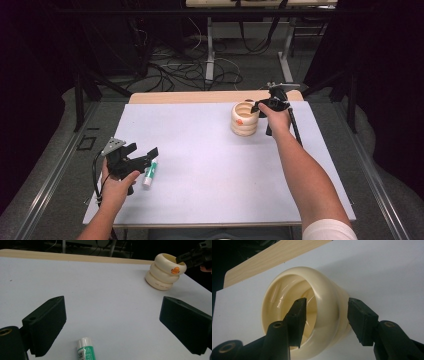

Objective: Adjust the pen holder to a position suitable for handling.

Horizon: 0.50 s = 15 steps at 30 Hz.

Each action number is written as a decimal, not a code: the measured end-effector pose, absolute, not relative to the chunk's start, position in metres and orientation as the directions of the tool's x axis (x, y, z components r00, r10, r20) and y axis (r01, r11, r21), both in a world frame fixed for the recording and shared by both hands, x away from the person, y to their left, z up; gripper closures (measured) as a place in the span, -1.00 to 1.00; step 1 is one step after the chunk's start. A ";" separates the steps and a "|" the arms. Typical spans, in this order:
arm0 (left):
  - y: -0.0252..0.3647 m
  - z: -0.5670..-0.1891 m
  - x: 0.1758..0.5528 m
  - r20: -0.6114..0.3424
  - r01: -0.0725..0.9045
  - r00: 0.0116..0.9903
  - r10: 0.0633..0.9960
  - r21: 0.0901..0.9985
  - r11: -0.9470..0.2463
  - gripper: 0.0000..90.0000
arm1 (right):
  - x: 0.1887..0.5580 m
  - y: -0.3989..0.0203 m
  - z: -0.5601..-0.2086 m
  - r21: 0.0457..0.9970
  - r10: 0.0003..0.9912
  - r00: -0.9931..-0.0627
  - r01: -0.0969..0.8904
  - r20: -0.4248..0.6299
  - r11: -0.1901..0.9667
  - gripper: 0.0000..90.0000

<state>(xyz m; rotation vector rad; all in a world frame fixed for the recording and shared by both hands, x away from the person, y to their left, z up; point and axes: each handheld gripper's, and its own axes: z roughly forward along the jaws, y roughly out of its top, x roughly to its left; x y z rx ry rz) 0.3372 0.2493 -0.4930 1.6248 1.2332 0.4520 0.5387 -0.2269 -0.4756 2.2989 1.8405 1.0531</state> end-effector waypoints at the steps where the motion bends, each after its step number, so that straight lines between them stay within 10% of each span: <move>1: 0.249 -0.493 0.337 -0.261 0.499 0.409 0.874 0.866 0.026 -0.84 | 0.539 -0.227 -0.476 0.407 0.870 0.081 0.860 0.487 -0.307 0.09; 15: 0.249 -0.493 0.337 -0.257 0.498 0.409 0.876 0.867 0.022 -0.83 | 0.541 -0.226 -0.481 0.338 0.833 0.131 0.872 0.537 -0.355 0.32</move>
